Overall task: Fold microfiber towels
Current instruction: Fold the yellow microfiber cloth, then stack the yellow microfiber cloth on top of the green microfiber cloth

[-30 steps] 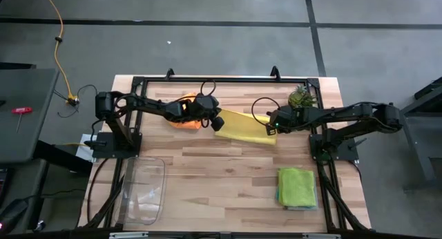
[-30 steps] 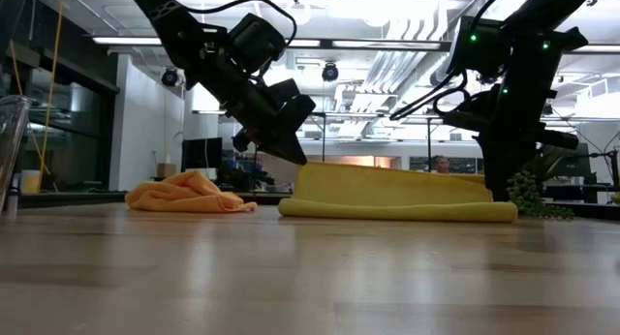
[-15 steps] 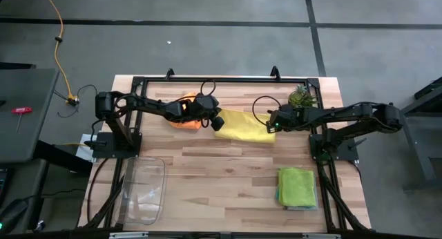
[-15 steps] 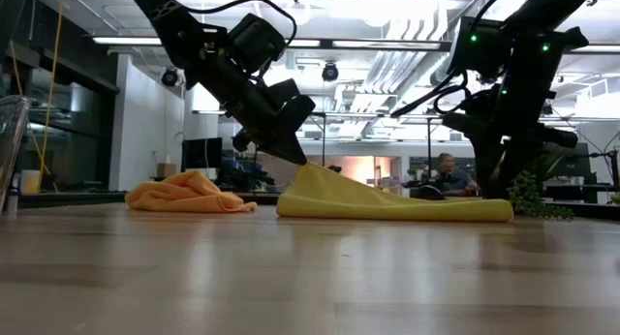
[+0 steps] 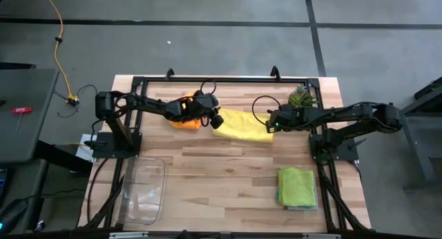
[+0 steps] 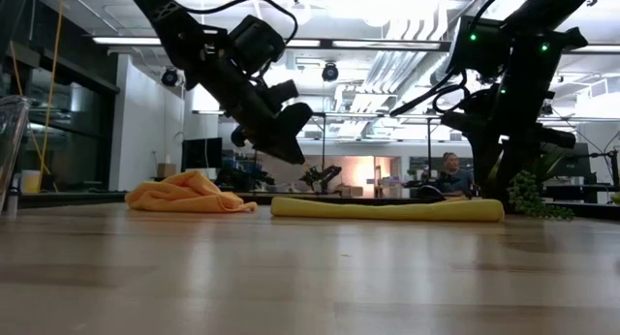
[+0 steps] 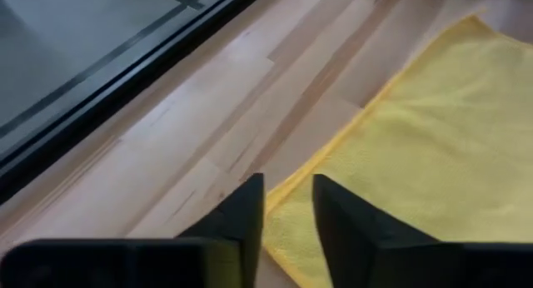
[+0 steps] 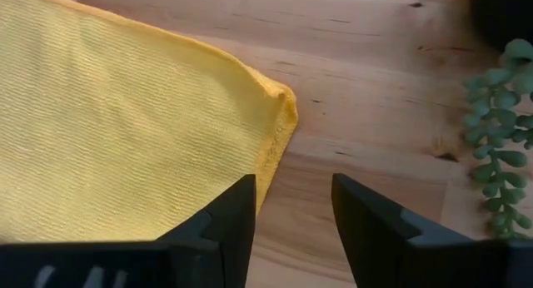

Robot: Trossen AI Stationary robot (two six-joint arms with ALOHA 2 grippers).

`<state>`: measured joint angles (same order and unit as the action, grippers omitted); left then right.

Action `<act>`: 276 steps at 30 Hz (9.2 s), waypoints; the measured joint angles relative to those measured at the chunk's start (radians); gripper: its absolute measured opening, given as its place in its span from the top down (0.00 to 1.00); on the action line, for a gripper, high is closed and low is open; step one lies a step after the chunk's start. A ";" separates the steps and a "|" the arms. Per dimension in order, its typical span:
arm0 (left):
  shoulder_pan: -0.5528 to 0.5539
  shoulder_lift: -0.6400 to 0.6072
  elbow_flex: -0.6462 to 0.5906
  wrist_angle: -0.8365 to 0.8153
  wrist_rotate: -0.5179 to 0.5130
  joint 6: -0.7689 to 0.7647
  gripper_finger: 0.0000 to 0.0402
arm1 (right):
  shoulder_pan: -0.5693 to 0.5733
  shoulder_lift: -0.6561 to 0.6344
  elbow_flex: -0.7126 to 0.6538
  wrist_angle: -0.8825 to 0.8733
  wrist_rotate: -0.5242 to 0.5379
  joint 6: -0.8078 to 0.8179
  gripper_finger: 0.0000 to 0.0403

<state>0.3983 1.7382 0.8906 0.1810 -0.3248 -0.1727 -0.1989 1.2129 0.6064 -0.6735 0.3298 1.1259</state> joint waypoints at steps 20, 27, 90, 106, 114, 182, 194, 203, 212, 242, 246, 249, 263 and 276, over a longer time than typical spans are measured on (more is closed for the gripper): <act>0.132 -0.466 -0.022 -0.247 0.488 -0.050 0.43 | -0.174 0.027 0.001 0.071 -0.235 -0.024 0.42; 0.021 -0.704 -0.131 -0.090 0.475 -0.106 0.43 | -0.184 0.134 0.001 0.106 -0.332 0.046 0.39; -0.118 -0.835 -0.207 -0.109 0.104 -0.217 0.43 | -0.023 -0.117 0.117 -0.025 -0.099 0.212 1.00; -0.119 -0.759 -0.206 -0.111 0.105 -0.218 0.43 | 0.040 0.108 0.117 0.391 -0.096 0.299 1.00; -0.119 -0.709 -0.206 -0.111 0.141 -0.221 0.43 | 0.045 0.222 0.118 0.531 -0.083 0.347 1.00; -0.119 -0.674 -0.206 -0.111 0.155 -0.244 0.43 | -0.008 0.290 0.103 0.187 -0.222 0.169 0.50; -0.119 -0.674 -0.206 -0.117 0.156 -0.244 0.43 | 0.032 0.343 0.105 0.232 -0.184 0.224 0.58; -0.119 -0.674 -0.206 -0.117 0.156 -0.229 0.43 | 0.060 0.328 0.115 0.217 -0.230 0.174 0.97; -0.119 -0.674 -0.206 -0.144 0.157 -0.228 0.43 | 0.257 0.150 0.138 0.141 -0.394 0.207 0.99; -0.117 -0.674 -0.206 -0.155 0.156 -0.225 0.43 | 1.015 0.080 0.481 -0.415 -0.275 0.922 1.00; -0.117 -0.674 -0.206 -0.154 0.156 -0.225 0.43 | 1.079 0.081 0.470 -0.473 -0.250 1.098 1.00; -0.117 -0.674 -0.206 -0.155 0.156 -0.225 0.43 | 1.103 0.083 0.447 -0.491 -0.281 1.129 1.00; -0.117 -0.674 -0.206 -0.155 0.155 -0.225 0.43 | 1.103 0.083 0.246 -0.298 -0.530 1.174 1.00; -0.117 -0.674 -0.206 -0.156 0.152 -0.225 0.43 | 1.067 0.084 0.194 -0.256 -0.552 1.180 0.97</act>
<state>0.2810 1.0645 0.6842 0.0254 -0.1726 -0.3973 0.8684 1.2968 0.8001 -0.9294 -0.2223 2.3054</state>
